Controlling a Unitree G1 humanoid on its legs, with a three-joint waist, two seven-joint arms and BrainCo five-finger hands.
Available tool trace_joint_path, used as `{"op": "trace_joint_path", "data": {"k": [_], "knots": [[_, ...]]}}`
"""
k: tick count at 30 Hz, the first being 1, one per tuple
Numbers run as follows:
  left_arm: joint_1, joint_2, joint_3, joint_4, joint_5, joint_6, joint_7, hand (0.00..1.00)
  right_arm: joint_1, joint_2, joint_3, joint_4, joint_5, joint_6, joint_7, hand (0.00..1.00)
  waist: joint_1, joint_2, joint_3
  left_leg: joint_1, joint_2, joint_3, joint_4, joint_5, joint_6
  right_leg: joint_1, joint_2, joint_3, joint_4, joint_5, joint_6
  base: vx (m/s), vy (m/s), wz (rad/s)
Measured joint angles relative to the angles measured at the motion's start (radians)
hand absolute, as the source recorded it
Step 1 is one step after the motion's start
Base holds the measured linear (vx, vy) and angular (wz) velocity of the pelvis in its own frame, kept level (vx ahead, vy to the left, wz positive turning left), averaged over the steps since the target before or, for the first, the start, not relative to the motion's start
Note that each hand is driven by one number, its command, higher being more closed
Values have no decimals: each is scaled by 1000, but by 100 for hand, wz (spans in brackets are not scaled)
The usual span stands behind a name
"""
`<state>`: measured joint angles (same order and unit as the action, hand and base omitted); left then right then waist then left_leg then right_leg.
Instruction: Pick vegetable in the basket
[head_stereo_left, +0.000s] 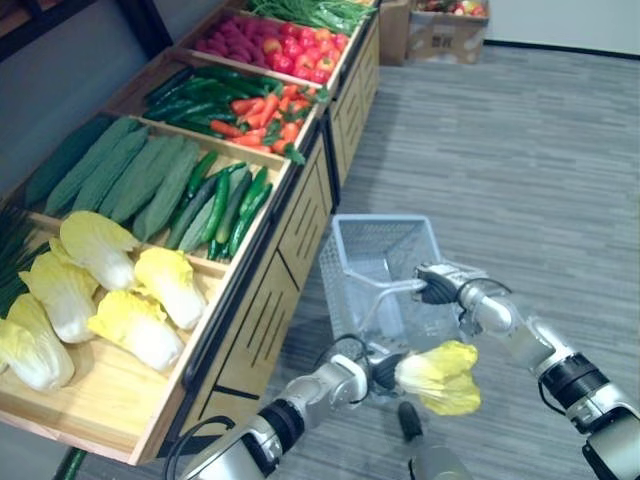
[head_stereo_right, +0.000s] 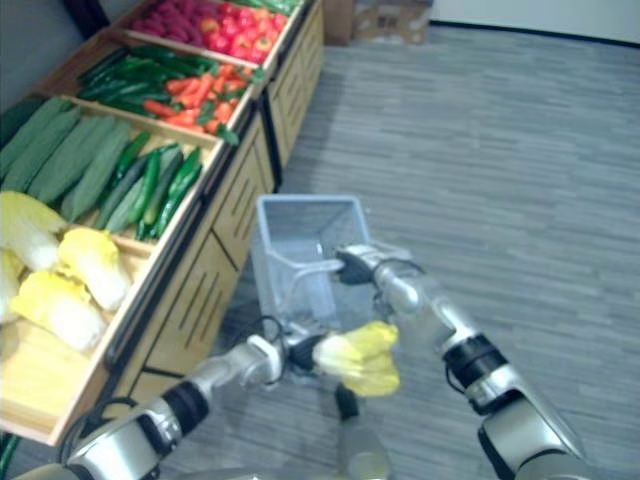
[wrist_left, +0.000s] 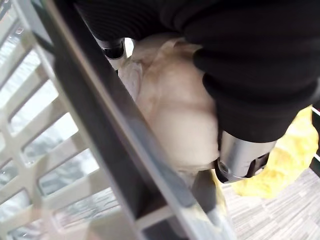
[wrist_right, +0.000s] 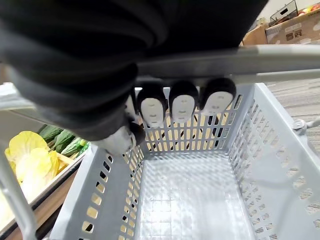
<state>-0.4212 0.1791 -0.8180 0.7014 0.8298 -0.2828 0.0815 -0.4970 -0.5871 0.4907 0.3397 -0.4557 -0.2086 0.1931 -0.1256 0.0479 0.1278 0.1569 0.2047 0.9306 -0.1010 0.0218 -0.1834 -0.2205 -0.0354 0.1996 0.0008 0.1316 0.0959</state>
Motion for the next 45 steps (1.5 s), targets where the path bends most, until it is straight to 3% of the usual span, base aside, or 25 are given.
{"op": "trace_joint_path", "data": {"k": [9,21,27,28,45], "knots": [[-6,-20,38,19,8,16,1,100,10,0,-17,0,0,0,0,100,-7,0,0,-14,-1,-22,0,3,4,-1,-6,-13,-5,0,0,-54,-10,5],[-22,-152,294,92,16,152,55,100,49,38,-91,-18,34,1,8,100,-8,0,5,-33,-2,-65,3,6,10,0,-15,-35,-14,1,1,-49,-15,7],[-47,-197,356,130,14,189,65,100,54,38,-94,-22,46,1,9,100,-8,1,27,-42,-2,-88,1,8,12,3,-21,-52,-16,1,1,-56,-21,9],[-48,-207,357,132,14,200,65,0,61,38,-100,-22,46,1,9,100,-7,0,28,-47,-1,-95,1,9,14,3,-22,-58,-17,1,1,-43,-23,16],[-45,-243,383,89,14,213,30,0,138,57,-187,-29,74,10,37,100,-3,0,28,-67,-2,-164,1,16,24,18,-38,-107,-23,1,1,-41,-24,10]]}}
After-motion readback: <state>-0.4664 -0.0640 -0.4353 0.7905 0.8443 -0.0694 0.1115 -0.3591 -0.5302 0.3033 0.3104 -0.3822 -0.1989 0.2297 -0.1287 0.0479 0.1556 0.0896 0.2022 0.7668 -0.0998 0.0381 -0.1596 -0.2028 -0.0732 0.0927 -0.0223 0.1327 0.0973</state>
